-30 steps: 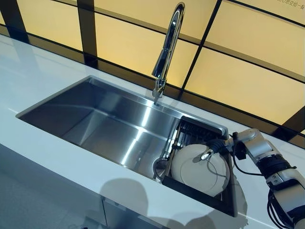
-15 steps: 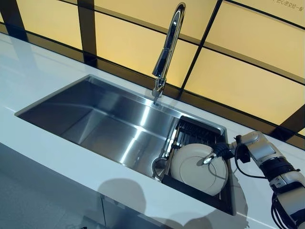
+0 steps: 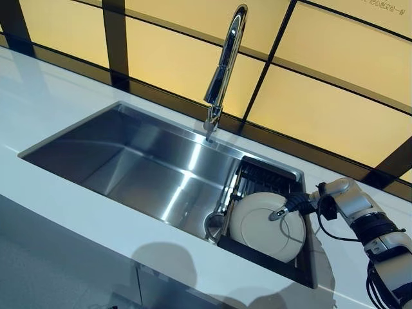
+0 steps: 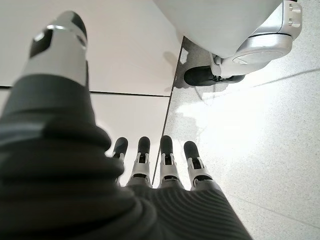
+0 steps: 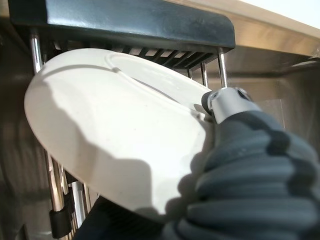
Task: Take plates into dishwasher
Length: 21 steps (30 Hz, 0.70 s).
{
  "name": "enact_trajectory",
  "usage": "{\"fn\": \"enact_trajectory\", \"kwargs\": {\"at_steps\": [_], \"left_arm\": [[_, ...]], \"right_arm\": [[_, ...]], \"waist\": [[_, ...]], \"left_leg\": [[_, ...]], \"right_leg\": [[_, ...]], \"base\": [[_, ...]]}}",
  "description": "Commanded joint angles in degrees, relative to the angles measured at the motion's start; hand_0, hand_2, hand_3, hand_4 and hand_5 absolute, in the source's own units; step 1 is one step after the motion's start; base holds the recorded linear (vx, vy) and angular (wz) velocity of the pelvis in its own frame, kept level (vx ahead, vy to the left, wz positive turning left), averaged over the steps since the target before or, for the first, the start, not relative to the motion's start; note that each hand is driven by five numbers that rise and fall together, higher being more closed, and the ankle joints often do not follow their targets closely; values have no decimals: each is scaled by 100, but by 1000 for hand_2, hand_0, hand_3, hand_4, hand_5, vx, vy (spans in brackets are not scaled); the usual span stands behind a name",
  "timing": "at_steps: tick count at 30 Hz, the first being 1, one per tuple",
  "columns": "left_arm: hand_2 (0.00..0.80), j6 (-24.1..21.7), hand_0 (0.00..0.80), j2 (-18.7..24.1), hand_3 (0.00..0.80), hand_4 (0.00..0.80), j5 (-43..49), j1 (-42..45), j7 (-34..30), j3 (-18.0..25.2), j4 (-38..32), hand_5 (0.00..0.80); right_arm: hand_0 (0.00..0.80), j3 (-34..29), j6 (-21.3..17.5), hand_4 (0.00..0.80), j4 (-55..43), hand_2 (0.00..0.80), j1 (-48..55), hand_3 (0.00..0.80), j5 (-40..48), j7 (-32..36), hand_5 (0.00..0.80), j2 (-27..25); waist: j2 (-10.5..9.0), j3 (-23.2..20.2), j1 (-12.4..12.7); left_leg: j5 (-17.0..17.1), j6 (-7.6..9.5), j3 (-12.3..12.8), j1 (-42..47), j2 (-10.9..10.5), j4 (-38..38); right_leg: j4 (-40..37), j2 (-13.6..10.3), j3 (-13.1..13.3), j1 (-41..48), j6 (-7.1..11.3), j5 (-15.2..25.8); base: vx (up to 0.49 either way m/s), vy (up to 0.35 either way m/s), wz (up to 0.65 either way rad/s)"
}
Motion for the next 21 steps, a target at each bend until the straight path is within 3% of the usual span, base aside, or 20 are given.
{"fn": "enact_trajectory", "kwargs": {"at_steps": [1, 21], "left_arm": [[0, -117, 0, -31, 0, 0, 249, -242, 70, 19, 95, 0], [0, -154, 0, -60, 0, 0, 183, -167, 87, -26, 152, 0]], "right_arm": [[800, 464, -263, 800, -264, 800, -75, 800, 195, -321, 800, -361], [800, 203, -626, 800, -241, 800, -532, 800, 1203, -1492, 800, -1031]], "waist": [[109, -91, 43], [109, -194, -66]], "left_leg": [[-369, -7, 13, 79, -9, 44], [-401, -7, 41, 131, -31, 34]], "right_leg": [[395, -75, -31, -289, 250, 263], [380, -73, 24, -251, 263, 270]], "base": [[0, 0, 0], [0, 0, 0]]}}
